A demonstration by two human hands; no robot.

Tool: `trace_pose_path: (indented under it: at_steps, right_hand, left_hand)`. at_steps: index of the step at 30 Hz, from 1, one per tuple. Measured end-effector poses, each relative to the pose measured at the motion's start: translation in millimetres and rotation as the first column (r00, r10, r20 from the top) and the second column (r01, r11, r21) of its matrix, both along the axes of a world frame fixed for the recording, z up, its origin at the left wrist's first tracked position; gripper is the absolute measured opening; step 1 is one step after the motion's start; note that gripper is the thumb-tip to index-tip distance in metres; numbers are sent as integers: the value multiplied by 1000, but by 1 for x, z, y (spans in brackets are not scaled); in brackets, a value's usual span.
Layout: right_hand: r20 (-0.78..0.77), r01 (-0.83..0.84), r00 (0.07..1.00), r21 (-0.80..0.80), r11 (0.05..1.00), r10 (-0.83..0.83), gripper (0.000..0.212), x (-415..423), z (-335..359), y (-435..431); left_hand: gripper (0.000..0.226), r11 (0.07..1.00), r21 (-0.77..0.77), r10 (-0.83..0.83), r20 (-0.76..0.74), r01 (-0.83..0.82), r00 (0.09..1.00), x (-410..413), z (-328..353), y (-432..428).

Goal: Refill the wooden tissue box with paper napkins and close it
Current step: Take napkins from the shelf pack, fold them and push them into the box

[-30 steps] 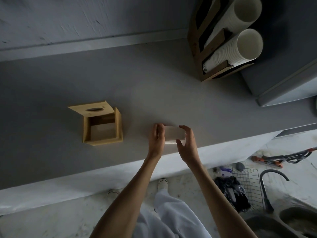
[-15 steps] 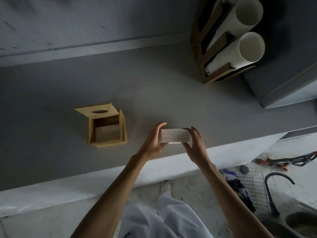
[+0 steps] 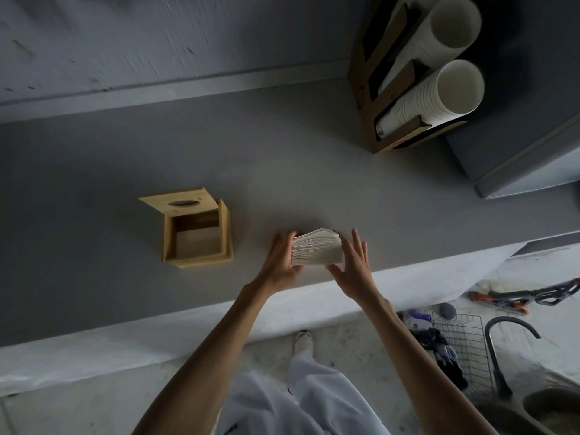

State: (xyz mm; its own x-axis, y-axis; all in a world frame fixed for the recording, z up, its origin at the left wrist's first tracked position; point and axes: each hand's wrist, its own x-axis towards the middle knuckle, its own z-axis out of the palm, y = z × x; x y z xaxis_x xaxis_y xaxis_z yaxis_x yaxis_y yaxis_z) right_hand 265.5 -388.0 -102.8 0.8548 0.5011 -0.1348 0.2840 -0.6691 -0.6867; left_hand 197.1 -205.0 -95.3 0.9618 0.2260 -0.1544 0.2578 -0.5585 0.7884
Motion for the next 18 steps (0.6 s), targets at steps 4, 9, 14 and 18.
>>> trace_pose_path:
  at_steps: [4, 9, 14, 18]
  right_hand:
    - [4, 63, 998, 49, 997, -63, 53, 1, 1, 1]
    - [27, 66, 997, 22, 998, -66, 47, 3, 0, 0]
    - [30, 16, 999, 3, 1000, -16, 75, -2, 5, 0]
    - [175, -126, 973, -151, 980, 152, 96, 3, 23, 10]
  left_hand:
    - [48, 997, 68, -29, 48, 25, 998, -1, 2, 3]
    - [48, 993, 113, -56, 101, 45, 993, 0, 4, 7]
    - [63, 993, 95, -80, 42, 76, 996, 0, 4, 9]
    - [55, 981, 150, -138, 67, 127, 988, 3, 4, 11]
